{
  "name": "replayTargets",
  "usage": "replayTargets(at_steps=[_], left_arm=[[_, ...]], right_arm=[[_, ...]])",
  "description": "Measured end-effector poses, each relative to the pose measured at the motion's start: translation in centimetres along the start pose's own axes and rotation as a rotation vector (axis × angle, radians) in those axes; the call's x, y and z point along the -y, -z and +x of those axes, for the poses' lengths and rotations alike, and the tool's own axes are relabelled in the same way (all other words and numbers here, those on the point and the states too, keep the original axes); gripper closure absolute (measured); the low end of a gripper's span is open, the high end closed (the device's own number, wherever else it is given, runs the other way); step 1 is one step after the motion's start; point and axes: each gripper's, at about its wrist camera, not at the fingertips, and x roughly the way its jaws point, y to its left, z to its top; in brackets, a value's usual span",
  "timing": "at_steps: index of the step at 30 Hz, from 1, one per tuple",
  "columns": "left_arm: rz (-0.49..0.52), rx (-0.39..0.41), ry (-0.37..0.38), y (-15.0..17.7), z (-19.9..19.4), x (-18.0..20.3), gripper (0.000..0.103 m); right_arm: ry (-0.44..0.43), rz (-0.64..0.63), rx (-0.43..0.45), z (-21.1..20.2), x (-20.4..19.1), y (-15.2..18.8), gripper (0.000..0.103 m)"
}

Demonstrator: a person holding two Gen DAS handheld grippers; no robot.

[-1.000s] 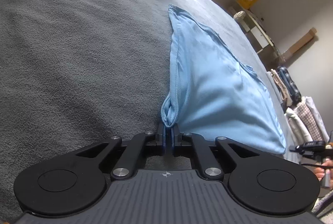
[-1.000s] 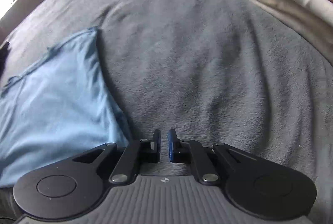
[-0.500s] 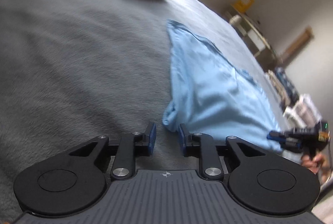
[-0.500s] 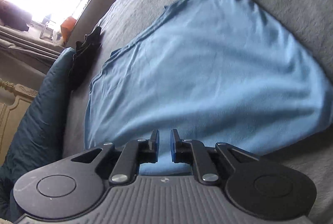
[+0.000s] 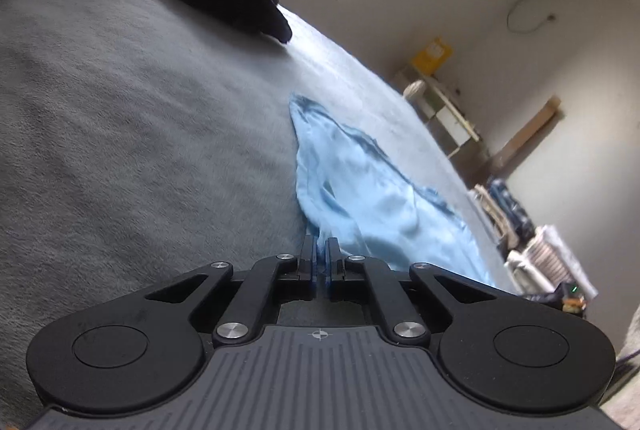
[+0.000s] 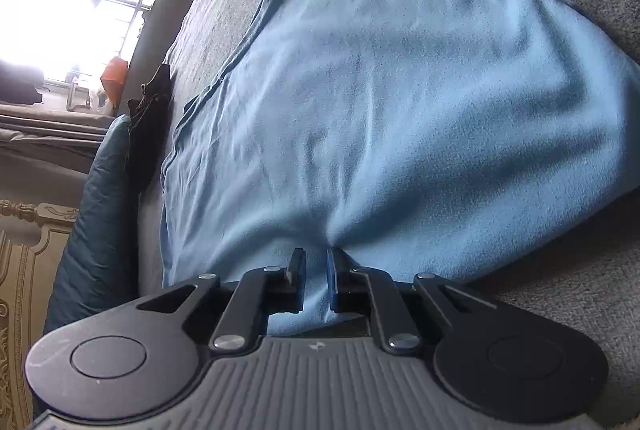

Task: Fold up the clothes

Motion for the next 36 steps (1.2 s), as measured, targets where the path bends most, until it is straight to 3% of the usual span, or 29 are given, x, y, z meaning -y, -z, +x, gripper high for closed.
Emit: replayTargets(at_steps=[5, 10, 13, 16, 19, 22, 24, 25, 27, 28, 29, 32, 36], left_arm=[[-0.031, -0.115, -0.019, 0.4, 0.8, -1.5, 0.102], [-0.098, -0.102, -0.108, 0.4, -0.3, -3.0, 0.101], [-0.049, -0.057, -0.108, -0.8, -0.6, -1.5, 0.101], [0.068, -0.051, -0.05, -1.8, 0.8, 1.8, 0.099], [0.208, -0.086, 0.041, -1.4, 3.4, 5.4, 0.087], [0.303, -0.159, -0.044, 0.2, 6.8, 6.4, 0.087], [0.25, -0.168, -0.129, 0.8, 7.3, 4.1, 0.087], [0.187, -0.164, -0.148, 0.8, 7.1, 2.5, 0.095], [0.073, -0.125, -0.136, 0.5, 5.5, 0.5, 0.096], [0.072, -0.114, -0.125, 0.2, 5.2, 0.6, 0.096], [0.082, -0.105, -0.114, -0.2, 5.1, 0.9, 0.09], [0.113, -0.077, -0.081, -1.2, 4.9, 1.7, 0.089], [0.155, -0.062, -0.041, -2.3, 5.5, 2.8, 0.088]], right_arm=[[-0.005, 0.012, 0.0, 0.1, 0.1, 0.0, 0.092], [-0.004, 0.015, 0.002, 0.0, 0.1, 0.1, 0.092], [-0.01, 0.028, 0.0, 0.1, 0.3, 0.1, 0.092], [-0.016, 0.045, 0.0, 0.2, 0.5, 0.1, 0.092], [-0.005, 0.027, 0.006, 0.1, 0.0, 0.3, 0.092], [0.012, -0.006, 0.011, 0.0, -0.7, 0.5, 0.091], [0.02, -0.03, 0.01, -0.2, -1.0, 0.4, 0.091], [0.024, -0.043, 0.018, -0.5, -1.2, 0.4, 0.091], [0.022, -0.052, 0.046, -1.2, -1.3, 0.4, 0.091], [0.018, -0.046, 0.057, -1.4, -1.1, 0.4, 0.091], [0.016, -0.033, 0.065, -1.5, -0.9, 0.4, 0.091], [0.002, 0.011, 0.075, -1.3, -0.3, -0.1, 0.09], [-0.047, -0.049, 0.085, -1.2, -2.0, -0.1, 0.09]])
